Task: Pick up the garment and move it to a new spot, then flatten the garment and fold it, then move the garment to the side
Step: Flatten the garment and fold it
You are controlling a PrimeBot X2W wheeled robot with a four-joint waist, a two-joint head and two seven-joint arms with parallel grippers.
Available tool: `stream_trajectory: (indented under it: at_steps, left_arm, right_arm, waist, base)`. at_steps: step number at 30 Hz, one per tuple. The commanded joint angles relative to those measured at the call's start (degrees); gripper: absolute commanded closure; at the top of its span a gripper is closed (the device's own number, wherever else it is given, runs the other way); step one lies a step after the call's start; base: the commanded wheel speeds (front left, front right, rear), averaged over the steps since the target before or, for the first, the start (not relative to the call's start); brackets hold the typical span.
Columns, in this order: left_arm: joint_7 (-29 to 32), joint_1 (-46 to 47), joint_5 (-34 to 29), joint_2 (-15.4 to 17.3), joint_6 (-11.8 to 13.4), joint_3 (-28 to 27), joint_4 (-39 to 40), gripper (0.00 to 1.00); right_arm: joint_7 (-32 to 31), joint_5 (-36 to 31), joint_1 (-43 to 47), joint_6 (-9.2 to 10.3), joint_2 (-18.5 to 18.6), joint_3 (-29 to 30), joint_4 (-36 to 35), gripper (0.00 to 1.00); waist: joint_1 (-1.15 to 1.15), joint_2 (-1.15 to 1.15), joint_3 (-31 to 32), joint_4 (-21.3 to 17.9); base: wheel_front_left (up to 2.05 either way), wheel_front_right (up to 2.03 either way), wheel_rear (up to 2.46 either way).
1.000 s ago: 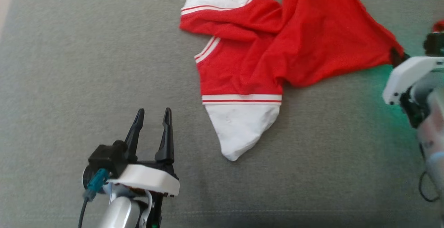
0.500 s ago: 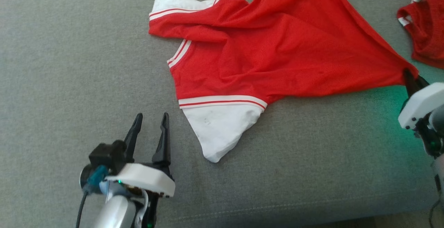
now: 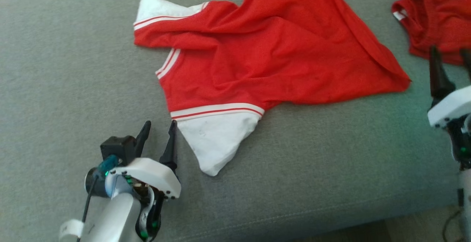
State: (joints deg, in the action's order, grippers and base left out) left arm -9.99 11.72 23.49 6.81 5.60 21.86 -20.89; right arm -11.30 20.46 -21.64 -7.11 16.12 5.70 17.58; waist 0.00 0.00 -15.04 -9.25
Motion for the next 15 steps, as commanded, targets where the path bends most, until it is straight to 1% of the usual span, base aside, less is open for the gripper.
stream_trajectory:
  at_steps: [1, 6, 10, 11, 12, 13, 15]
  left_arm:
    - [0.3, 3.0, 0.5, 0.8, -0.1, -2.0, 0.3, 0.0]
    - [0.8, 5.6, 0.6, 1.2, -0.2, -2.2, -3.8, 0.0]
    - [1.9, 7.2, 0.6, 1.4, -0.4, -1.7, -6.5, 0.0]
    - [2.3, 7.5, 0.7, 1.4, -0.7, -1.5, -7.1, 0.2]
    - [2.5, 7.8, 0.7, 1.3, -0.9, -1.4, -7.6, 0.49]
    - [2.6, 8.1, 0.7, 1.3, -1.0, -1.2, -8.0, 0.63]
    - [2.5, 8.6, 0.5, 1.3, -1.2, -0.8, -8.6, 1.0]
  right_arm:
    - [1.2, -0.7, -0.2, -0.37, -0.4, -0.3, -4.4, 0.0]
    - [3.0, -0.7, 0.0, -0.37, -3.1, -0.9, -10.7, 0.0]
    - [4.2, -0.8, 0.1, -0.37, -4.3, -1.7, -13.2, 0.0]
    - [4.5, -0.8, 0.0, -0.37, -4.5, -1.8, -13.6, 0.0]
    - [4.8, -0.9, 0.0, -0.37, -4.6, -1.9, -13.9, 0.0]
    - [5.0, -1.0, -0.1, -0.37, -4.8, -1.9, -14.2, 0.0]
    - [5.6, -1.3, -0.2, -0.37, -5.0, -1.8, -14.6, 0.0]
  waist:
    - [0.0, 0.0, -0.3, -1.1]
    - [0.0, 0.0, -1.3, -2.6]
    - [0.0, 0.0, -1.9, -3.4]
    - [0.0, 0.0, -2.0, -3.5]
    - [0.0, 0.0, -2.1, -3.5]
    - [0.0, 0.0, -2.1, -3.6]
    - [0.0, 0.0, -2.2, -3.6]
  base:
    - [0.0, 0.0, 0.0]
    - [0.0, 0.0, 0.0]
    - [0.0, 0.0, 0.0]
    - [0.0, 0.0, 0.0]
    - [0.0, 0.0, 0.0]
    - [0.0, 0.0, 0.0]
    - [0.0, 0.0, 0.0]
